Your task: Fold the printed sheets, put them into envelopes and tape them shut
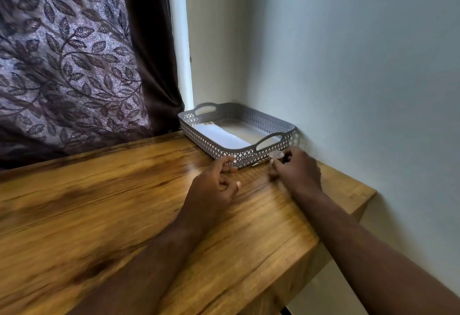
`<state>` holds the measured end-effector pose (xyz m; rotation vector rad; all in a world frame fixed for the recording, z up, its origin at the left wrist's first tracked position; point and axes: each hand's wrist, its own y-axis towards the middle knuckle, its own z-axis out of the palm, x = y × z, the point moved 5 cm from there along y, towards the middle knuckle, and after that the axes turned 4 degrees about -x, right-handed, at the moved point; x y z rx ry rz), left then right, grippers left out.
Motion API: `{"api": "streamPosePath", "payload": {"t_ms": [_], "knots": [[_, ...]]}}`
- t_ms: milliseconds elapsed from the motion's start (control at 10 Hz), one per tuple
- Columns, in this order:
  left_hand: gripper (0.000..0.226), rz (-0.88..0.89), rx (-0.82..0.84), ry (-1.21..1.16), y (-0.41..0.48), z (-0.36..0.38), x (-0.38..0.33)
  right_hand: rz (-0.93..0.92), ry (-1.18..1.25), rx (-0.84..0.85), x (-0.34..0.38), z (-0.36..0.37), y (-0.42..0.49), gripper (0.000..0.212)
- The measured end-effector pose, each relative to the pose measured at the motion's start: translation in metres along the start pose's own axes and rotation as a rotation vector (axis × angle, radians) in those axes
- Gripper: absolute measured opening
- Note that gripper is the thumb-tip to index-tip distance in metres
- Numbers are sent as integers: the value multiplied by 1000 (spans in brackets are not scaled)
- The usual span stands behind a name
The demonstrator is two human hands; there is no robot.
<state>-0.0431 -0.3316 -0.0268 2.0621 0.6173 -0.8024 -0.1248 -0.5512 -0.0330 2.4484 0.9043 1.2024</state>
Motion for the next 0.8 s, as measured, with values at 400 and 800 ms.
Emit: {"api": "streamPosePath", "payload": {"t_ms": [400,800], "knots": [[58,81,-12,111,-5,0,-3,-21,-235,10,5,6,-2,39],[42,104,-50,510,-20,-50,6,-340,-283,-60,57,-12,-52,50]]}}
